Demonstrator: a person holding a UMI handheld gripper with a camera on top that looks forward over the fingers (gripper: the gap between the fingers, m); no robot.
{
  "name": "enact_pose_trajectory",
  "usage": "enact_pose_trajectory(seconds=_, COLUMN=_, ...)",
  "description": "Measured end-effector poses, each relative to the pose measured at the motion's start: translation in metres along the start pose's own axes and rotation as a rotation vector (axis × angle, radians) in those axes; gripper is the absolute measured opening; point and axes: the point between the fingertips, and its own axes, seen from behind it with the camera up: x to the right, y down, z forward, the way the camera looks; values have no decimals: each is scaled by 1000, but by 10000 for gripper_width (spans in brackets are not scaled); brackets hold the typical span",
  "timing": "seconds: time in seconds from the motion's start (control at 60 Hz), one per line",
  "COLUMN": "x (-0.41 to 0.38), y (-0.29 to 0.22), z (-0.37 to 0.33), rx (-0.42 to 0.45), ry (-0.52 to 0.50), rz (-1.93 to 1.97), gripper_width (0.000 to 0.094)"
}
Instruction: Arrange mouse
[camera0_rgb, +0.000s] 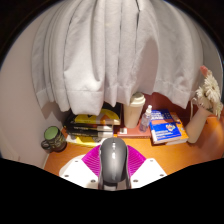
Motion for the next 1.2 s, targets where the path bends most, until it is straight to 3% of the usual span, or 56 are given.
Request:
enact_pose_trajectory(seconds=0.183, x=-54, y=102, z=57, rx=-160, ry=-19, rz=-30, gripper_width=312)
enact_pose_trajectory(seconds=0.3, x=-64, y=136, z=70, rx=-206, ry=-9, rz=-36, gripper_width=324)
enact_pose_trajectory(seconds=0.333, x=-64, y=132, z=73, rx=-174, ry=2, rz=-44, gripper_width=273)
enact_pose_trajectory(seconds=0.383, x=-64, y=133, z=74, rx=-169, ry=12, rz=-43, gripper_width=279)
enact_pose_trajectory(seconds=0.4, x=-64, y=134, z=74, rx=-173, ry=14, rz=-37, gripper_width=330)
enact_pose_trajectory(seconds=0.417, x=-64, y=133, z=74, rx=-172, ry=14, rz=-30, gripper_width=302)
enact_pose_trajectory(seconds=0.567, x=-66, y=134, z=73, rx=-180, ry=-6, rz=-10, gripper_width=453)
enact_pose_trajectory(seconds=0.6, x=-65, y=135, z=70, rx=-196, ry=-8, rz=1, gripper_width=529)
enact_pose_trajectory(seconds=0.617, x=-63, y=134, z=67, rx=-203, ry=-2, rz=9, gripper_width=617)
enact_pose_trajectory(seconds=0.667, x=-57, y=126, z=54, rx=-193, ry=17, rz=19, gripper_width=757)
enact_pose_trajectory(seconds=0.7, x=-53, y=118, z=44, rx=-175, ry=24, rz=23, gripper_width=789)
enact_pose_trajectory(seconds=0.967, x=-18, y=71, z=-103, rx=-32, ry=-2, rz=31, gripper_width=787)
enact_pose_trajectory(seconds=1.2, x=32, y=88, z=-228, rx=41, ry=-13, rz=36, gripper_width=778)
